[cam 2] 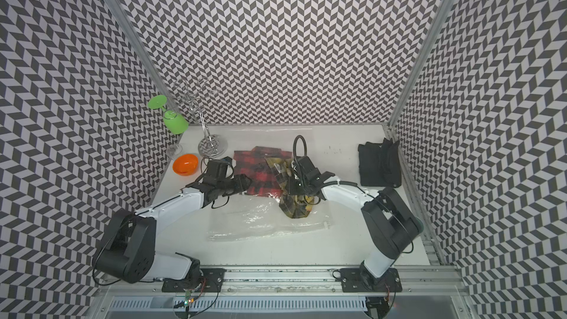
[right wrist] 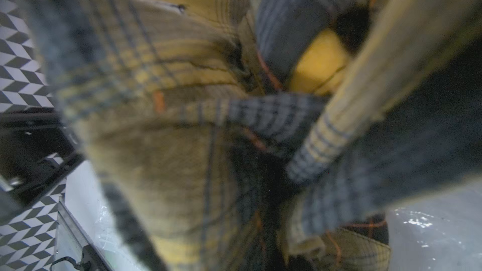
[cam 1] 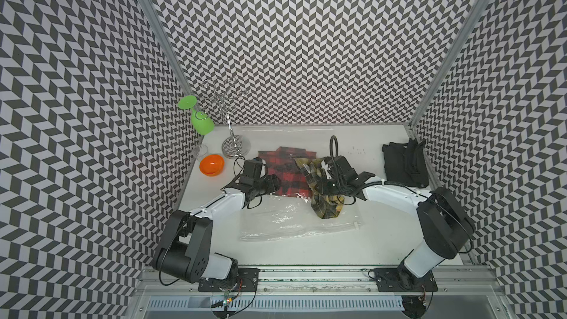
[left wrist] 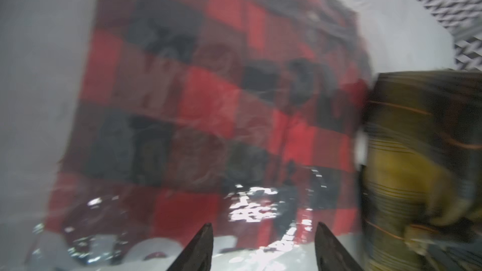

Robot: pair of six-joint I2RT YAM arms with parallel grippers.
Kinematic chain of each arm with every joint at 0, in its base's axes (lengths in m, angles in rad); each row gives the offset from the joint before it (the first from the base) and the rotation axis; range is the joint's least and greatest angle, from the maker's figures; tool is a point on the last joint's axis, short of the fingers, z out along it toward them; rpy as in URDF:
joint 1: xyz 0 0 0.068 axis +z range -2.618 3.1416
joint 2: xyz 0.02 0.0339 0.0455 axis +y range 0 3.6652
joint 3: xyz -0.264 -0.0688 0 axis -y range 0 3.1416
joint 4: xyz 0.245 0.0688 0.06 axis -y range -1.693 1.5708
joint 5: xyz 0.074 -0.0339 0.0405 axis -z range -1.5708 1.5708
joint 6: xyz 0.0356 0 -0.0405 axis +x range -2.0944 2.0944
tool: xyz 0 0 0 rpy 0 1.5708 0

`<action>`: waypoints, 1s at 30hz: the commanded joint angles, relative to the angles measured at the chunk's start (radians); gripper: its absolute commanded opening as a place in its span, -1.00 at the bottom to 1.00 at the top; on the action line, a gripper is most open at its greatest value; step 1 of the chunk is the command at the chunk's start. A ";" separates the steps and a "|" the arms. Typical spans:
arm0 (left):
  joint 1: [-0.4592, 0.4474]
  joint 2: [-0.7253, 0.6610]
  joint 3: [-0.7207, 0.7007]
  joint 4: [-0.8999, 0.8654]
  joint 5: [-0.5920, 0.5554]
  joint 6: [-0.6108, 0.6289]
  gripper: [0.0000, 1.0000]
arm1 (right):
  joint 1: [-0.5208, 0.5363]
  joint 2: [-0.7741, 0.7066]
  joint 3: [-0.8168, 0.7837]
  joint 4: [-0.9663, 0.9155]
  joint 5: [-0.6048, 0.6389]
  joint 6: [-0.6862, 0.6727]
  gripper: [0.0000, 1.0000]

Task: Place the folded shirt into the vacuum bag
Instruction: Adjust the vacuum bag at the center of the board.

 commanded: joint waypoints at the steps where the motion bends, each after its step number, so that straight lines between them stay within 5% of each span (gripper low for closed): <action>1: 0.055 0.014 -0.041 0.072 -0.081 -0.107 0.29 | -0.090 0.022 -0.092 0.040 -0.008 0.001 -1.00; 7: 0.056 0.069 -0.006 0.077 -0.186 -0.118 0.39 | -0.192 -0.009 -0.181 0.040 -0.004 -0.042 -1.00; 21: -0.189 0.380 0.163 0.190 0.041 -0.136 0.28 | -0.402 -0.059 -0.127 -0.041 0.059 -0.148 -1.00; 26: -0.207 0.340 0.175 0.161 0.057 -0.106 0.28 | -0.424 -0.042 -0.106 -0.037 0.094 -0.149 -1.00; 30: -0.196 0.227 0.250 0.007 0.044 0.047 0.28 | -0.423 -0.008 -0.099 -0.031 0.089 -0.151 -1.00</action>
